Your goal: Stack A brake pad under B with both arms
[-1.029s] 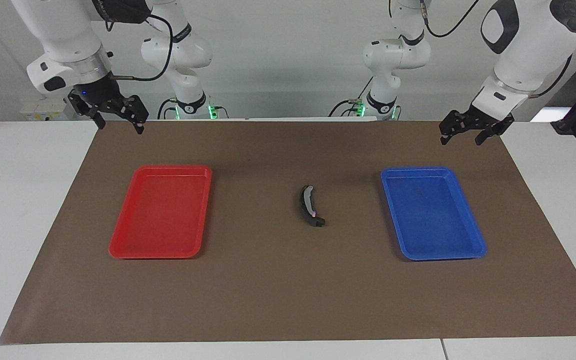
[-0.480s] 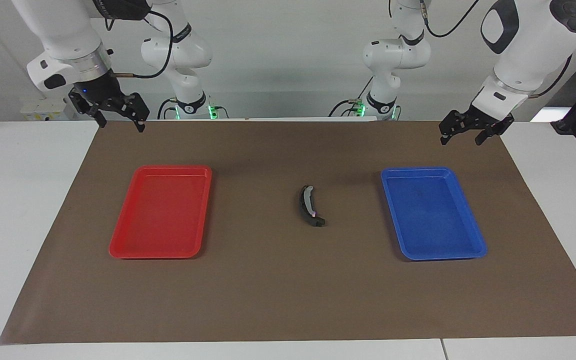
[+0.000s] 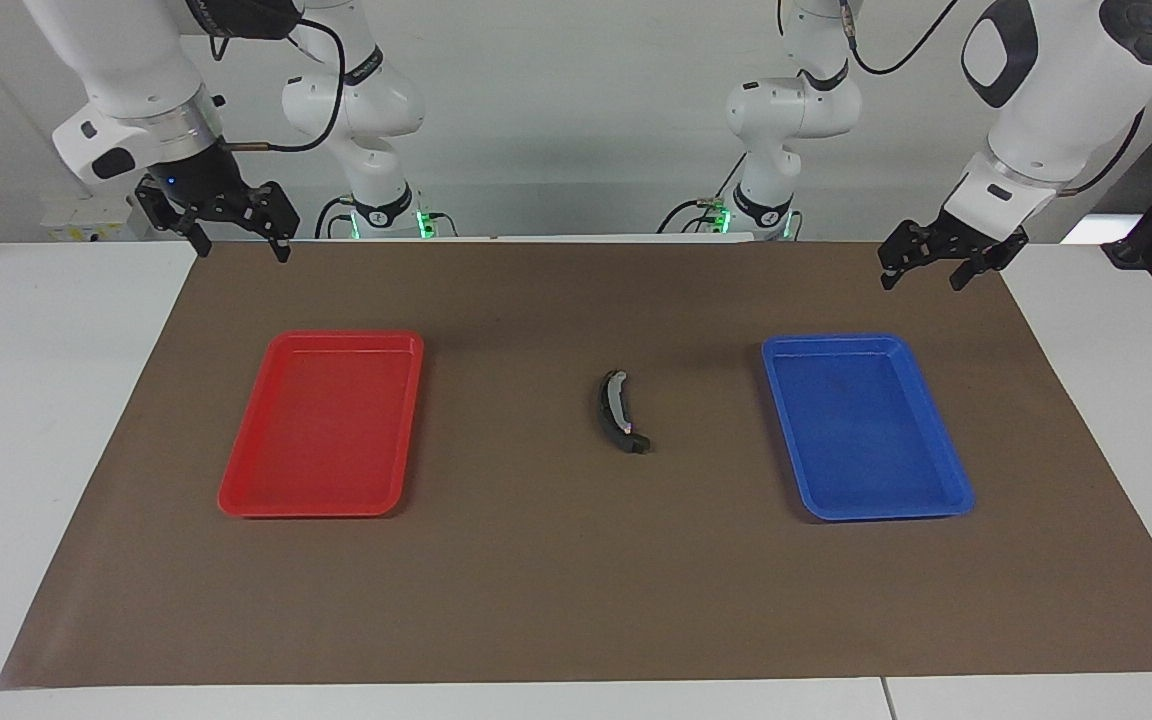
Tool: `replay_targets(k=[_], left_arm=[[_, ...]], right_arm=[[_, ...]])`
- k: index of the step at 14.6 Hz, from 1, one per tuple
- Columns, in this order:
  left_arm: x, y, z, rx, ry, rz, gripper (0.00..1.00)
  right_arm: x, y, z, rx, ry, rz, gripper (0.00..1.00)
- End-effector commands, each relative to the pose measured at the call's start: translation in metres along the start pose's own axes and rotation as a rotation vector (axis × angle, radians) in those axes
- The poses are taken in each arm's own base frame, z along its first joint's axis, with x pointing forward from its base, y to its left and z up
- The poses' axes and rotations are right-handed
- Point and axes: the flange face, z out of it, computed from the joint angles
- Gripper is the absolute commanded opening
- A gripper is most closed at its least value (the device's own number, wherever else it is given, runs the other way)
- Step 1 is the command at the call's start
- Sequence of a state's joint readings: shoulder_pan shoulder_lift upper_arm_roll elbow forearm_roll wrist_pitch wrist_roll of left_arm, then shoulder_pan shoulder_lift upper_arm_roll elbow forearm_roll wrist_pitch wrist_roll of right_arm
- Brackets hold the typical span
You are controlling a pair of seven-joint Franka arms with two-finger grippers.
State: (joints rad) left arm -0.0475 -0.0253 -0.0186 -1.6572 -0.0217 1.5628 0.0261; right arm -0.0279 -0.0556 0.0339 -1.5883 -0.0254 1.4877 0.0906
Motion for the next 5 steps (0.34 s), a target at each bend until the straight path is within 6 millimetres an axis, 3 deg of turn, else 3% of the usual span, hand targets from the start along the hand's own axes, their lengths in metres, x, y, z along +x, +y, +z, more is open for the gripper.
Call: replay_targets(k=[1,5], left_arm=[[-0.005,-0.0019,0.0004,-0.012,0.011,0.001,0.98],[-0.0052,-0.0019,0.0006,-0.012,0.01,0.001,0.98]], right_arm=[[-0.0009,-0.0004,-0.0014,0.003,-0.015,-0.022,1.0],[-0.0011,-0.0004,-0.0013,0.002,-0.017,-0.019,1.0]])
